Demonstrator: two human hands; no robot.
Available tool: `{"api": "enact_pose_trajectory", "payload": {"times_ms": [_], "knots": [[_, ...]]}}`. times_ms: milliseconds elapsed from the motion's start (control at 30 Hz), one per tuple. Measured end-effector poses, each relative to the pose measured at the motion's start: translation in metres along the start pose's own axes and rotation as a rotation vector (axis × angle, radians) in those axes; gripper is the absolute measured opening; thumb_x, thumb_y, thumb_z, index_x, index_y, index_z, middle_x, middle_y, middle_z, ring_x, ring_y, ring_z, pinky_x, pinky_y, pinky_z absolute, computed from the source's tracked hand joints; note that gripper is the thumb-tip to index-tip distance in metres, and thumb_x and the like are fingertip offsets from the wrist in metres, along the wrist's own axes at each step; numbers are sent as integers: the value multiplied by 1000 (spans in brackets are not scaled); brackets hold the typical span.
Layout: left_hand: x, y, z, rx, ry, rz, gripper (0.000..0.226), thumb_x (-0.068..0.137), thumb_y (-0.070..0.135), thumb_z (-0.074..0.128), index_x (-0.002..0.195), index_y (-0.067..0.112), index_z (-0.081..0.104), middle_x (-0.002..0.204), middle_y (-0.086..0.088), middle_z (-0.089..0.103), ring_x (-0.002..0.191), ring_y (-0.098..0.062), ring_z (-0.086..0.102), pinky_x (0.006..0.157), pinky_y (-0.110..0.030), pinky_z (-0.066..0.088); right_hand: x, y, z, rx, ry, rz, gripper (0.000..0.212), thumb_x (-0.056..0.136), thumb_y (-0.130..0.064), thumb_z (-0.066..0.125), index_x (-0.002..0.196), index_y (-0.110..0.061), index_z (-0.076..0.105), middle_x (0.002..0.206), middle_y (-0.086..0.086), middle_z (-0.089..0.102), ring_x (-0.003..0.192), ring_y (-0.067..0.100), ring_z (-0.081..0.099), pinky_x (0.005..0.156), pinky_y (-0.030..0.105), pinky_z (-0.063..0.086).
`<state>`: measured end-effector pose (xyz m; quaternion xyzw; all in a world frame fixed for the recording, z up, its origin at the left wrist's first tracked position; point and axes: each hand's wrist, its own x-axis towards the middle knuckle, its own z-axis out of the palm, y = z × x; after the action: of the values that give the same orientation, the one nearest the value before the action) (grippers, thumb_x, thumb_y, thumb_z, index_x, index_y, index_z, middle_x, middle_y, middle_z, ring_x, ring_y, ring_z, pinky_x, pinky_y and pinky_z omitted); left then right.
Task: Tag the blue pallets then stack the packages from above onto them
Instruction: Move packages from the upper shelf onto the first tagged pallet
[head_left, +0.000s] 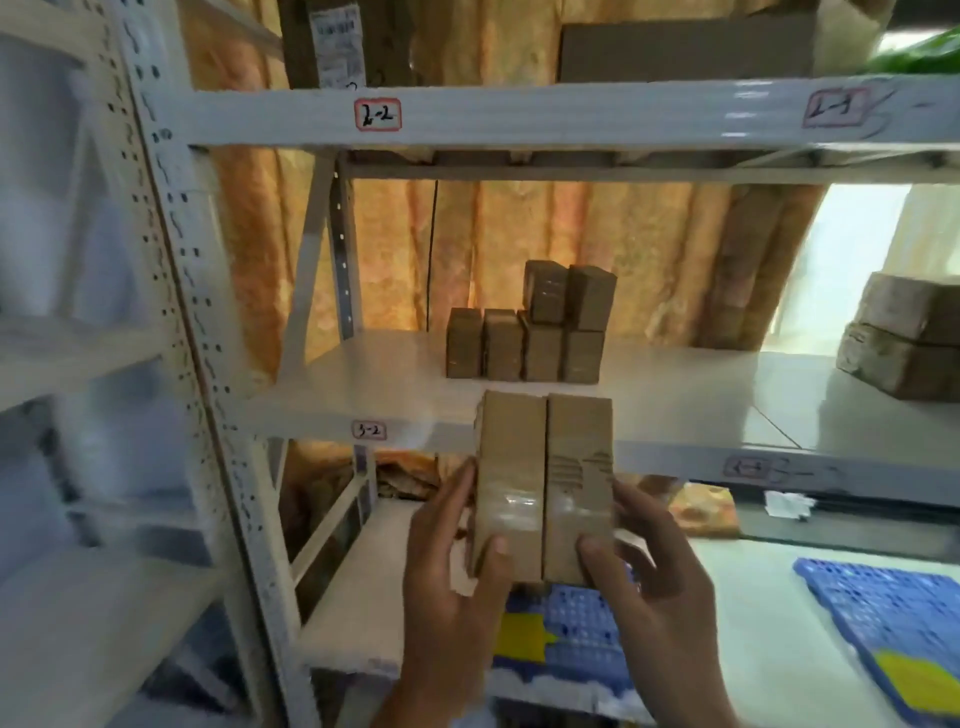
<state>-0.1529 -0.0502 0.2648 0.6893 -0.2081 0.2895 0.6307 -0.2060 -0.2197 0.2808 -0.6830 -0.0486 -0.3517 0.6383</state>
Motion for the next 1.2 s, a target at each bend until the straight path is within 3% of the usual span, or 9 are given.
{"api": "enact_pose_trajectory", "payload": {"times_ms": [167, 300, 367, 467, 633, 800, 900, 1067, 1200], "knots": [[-105, -8, 0, 55, -56, -215, 62, 89, 62, 61, 147, 48, 48, 148, 23, 51, 135, 1, 49, 97, -8, 45, -88, 31, -36, -68, -5, 200, 52, 77, -40, 83, 125, -53, 65, 114, -20, 71, 101, 5, 71, 76, 24, 61], [-155, -27, 20, 59, -128, -385, 52, 87, 58, 65, 137, 53, 51, 145, 26, 51, 133, 7, 48, 106, -26, 48, -125, 60, -55, -104, 62, 342, 51, 72, -46, 79, 118, -63, 64, 105, -25, 70, 92, 3, 71, 70, 16, 59], [-169, -39, 33, 77, -171, -461, 48, 93, 41, 70, 135, 49, 49, 145, 19, 49, 128, 9, 49, 106, -28, 51, -134, 78, -63, -102, 73, 407, 56, 77, -36, 84, 124, -57, 61, 111, -18, 72, 97, 6, 71, 76, 25, 63], [-179, -59, 59, 48, -238, -568, 46, 95, 29, 70, 136, 39, 52, 138, 11, 47, 118, 19, 51, 90, -10, 52, -137, 108, -71, -93, 86, 500, 72, 75, -26, 90, 134, -48, 56, 123, -15, 67, 102, 7, 70, 74, 27, 64], [-164, -101, 109, 5, -309, -667, 39, 98, 46, 60, 134, 49, 47, 128, 21, 46, 112, 7, 60, 87, -9, 52, -103, 171, -86, -146, 92, 569, 85, 73, -33, 92, 142, -46, 44, 130, -6, 64, 113, 15, 68, 79, 25, 63], [-118, -164, 164, 26, -350, -718, 22, 99, 52, 56, 120, 50, 50, 119, 28, 56, 101, 19, 58, 74, -4, 50, -30, 242, -92, -192, 116, 614, 74, 82, -25, 87, 145, -32, 47, 129, -3, 67, 107, 7, 70, 74, 18, 59], [-92, -205, 196, 27, -391, -728, 14, 101, 45, 56, 115, 45, 52, 112, 26, 63, 96, 16, 62, 73, -6, 51, 9, 280, -90, -239, 145, 628, 71, 86, -24, 83, 147, -25, 46, 132, 0, 63, 107, 2, 65, 72, 14, 58], [-61, -264, 228, 77, -467, -809, 6, 103, 46, 49, 108, 45, 47, 110, 13, 63, 94, 3, 62, 66, -12, 46, 49, 329, -82, -244, 144, 701, 77, 88, -27, 81, 151, -26, 38, 137, 2, 57, 118, 21, 63, 93, 37, 60], [-50, -286, 235, 138, -556, -855, 23, 105, 41, 45, 129, 40, 44, 134, 1, 61, 109, -12, 61, 87, -32, 55, 66, 349, -75, -271, 123, 740, 76, 87, -28, 81, 150, -28, 39, 133, -3, 59, 103, 3, 62, 68, 15, 55]]}}
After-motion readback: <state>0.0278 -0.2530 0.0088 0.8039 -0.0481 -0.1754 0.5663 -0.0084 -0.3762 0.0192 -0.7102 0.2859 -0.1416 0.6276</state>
